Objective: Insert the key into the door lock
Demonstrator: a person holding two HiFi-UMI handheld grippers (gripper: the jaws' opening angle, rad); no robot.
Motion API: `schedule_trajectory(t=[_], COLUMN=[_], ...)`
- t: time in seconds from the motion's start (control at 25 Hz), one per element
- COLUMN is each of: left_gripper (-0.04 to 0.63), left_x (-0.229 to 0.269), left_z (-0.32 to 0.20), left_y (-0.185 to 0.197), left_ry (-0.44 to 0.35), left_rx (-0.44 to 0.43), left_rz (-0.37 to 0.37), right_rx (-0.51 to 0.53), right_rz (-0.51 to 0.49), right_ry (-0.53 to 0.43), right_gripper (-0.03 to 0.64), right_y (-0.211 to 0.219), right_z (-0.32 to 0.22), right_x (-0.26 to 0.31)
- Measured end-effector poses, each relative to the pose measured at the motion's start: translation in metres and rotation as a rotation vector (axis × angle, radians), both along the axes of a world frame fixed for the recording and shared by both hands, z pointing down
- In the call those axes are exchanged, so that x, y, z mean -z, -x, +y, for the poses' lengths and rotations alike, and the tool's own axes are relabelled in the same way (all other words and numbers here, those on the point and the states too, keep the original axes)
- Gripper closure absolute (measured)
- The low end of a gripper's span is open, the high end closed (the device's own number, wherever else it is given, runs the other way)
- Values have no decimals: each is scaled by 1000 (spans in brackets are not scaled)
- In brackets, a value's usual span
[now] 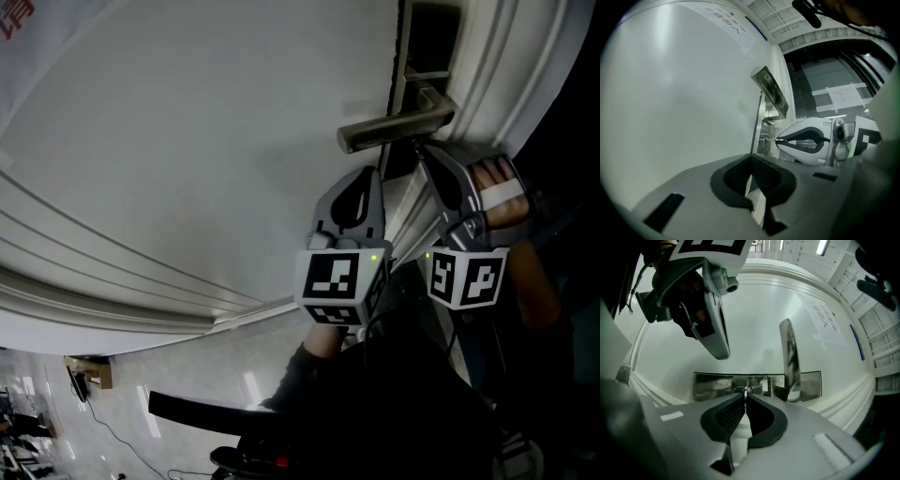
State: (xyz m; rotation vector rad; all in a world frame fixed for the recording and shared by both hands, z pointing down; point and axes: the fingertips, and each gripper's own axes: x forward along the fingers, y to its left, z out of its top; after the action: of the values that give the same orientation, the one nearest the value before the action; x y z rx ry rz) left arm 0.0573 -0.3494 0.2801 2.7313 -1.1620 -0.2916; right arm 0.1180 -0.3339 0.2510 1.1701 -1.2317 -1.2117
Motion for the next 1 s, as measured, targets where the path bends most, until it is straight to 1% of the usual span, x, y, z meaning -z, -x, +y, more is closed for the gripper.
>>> schedule_trajectory(t=[0.24,0.36,0.52,0.8,1.0], left_gripper=[595,595,595,595,595], left_x=[-4,-1,-4,-3,0], left_z=[-1,0,0,1,2], left_y=[2,0,-1,-5,-7], left_ry=[17,27,22,38,34], left_rx=[5,-1,-4,-6,-16], left_rz=[-7,1,2,17,35], right_rx=[-5,-11,-20,-27,-37], right_rz=[7,17,22,23,28], right_ry=[-1,-2,0,6,3], right_gripper=[606,606,606,606,606], right_y=[-1,-1,-1,-1,-1], right_z=[0,0,-1,-1,-1], right_x=[0,0,-1,-1,0])
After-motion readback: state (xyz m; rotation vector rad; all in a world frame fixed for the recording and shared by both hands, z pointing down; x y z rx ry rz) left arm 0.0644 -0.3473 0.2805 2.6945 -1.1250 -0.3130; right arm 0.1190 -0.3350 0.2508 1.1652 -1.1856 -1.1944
